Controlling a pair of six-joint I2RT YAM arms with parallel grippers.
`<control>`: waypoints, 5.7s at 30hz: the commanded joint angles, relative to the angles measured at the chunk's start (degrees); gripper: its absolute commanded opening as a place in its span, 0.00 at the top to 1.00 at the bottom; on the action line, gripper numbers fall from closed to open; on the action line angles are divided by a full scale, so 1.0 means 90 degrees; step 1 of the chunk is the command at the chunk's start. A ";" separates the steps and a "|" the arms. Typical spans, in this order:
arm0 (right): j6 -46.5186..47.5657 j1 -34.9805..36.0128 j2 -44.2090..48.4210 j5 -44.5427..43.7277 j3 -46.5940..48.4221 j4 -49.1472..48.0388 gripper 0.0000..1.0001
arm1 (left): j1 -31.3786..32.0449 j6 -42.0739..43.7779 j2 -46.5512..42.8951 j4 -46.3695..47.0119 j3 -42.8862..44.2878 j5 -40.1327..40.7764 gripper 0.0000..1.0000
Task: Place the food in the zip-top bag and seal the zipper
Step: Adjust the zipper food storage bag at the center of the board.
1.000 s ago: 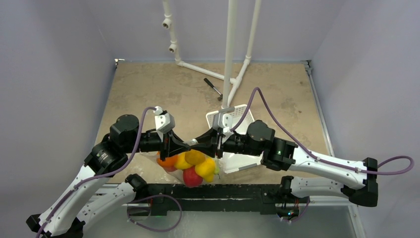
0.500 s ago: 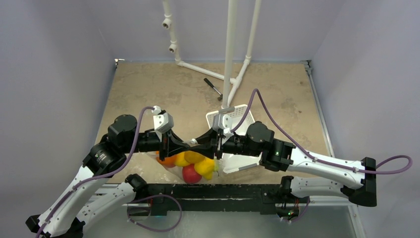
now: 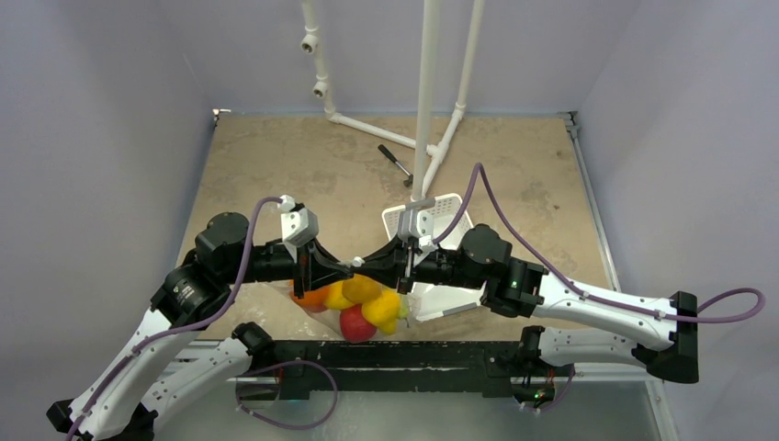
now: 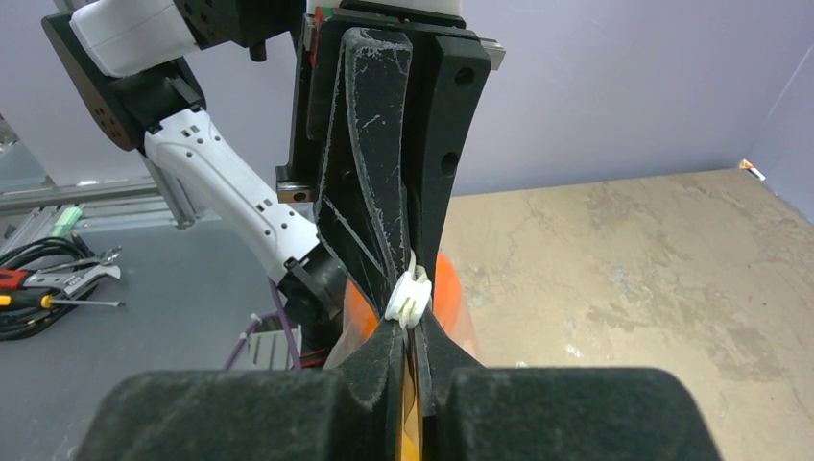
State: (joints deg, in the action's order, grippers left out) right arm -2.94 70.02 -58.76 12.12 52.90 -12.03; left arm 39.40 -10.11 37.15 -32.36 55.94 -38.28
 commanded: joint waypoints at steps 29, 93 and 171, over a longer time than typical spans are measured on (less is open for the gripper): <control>0.0106 0.0137 0.0564 0.0069 -0.0144 -0.0124 1.00 | -0.0002 0.0213 -0.0016 0.0276 0.0667 -0.0545 0.52; 0.0014 0.0535 0.0467 -0.0263 -0.0165 -0.0072 1.00 | 0.0005 -0.0391 0.0453 0.1330 0.0166 -0.2153 0.75; -0.0337 0.0473 -0.0030 -0.0322 -0.0693 -0.0386 0.52 | 0.0006 0.0028 0.0190 0.0540 0.0222 -0.1166 1.00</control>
State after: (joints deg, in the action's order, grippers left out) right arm -4.80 74.76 -58.50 7.31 47.72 -9.69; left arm 39.40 -10.87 39.70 -29.06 55.20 -47.79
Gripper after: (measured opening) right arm 0.501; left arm 0.122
